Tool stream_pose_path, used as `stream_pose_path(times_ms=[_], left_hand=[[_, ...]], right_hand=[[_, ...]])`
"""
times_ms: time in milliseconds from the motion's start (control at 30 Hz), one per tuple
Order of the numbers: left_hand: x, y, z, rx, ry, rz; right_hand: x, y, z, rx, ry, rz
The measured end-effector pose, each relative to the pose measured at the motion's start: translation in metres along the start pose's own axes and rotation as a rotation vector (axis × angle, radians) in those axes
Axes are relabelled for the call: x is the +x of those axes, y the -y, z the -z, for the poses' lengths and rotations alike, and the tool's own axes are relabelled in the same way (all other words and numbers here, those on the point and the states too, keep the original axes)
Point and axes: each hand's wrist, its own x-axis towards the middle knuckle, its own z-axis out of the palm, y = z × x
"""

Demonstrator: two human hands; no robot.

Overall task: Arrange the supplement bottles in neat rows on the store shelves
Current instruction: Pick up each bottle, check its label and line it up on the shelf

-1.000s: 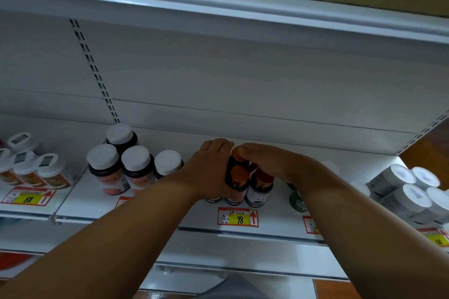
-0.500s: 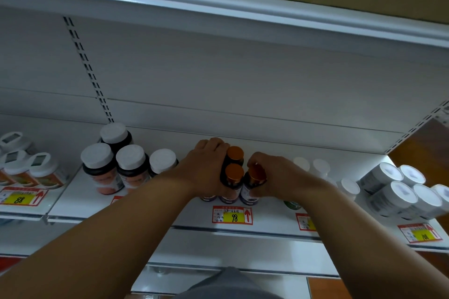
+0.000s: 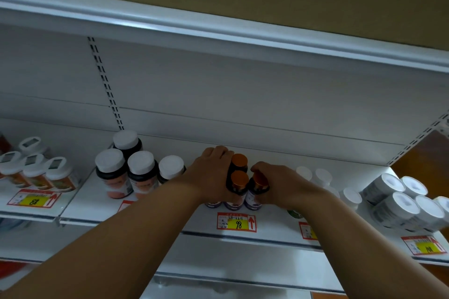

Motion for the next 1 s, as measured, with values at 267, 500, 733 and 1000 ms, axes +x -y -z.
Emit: stream_pose_path(times_ms=[267, 500, 733, 1000], left_hand=[[0.004, 0.007, -0.003, 0.015, 0.057, -0.003], [-0.013, 0.009, 0.011, -0.022, -0.038, -0.105], [-0.068, -0.011, 0.005, -0.049, -0.309, -0.216], [-0.092, -0.023, -0.001, -0.047, -0.365, -0.095]], right_hand=[[-0.01, 0.024, 0.009, -0.004, 0.001, -0.147], [-0.017, 0.045, -0.002, -0.084, -0.097, -0.222], [-0.021, 0.038, -0.005, -0.075, -0.144, -0.173], [-0.019, 0.031, -0.004, -0.099, -0.123, -0.078]])
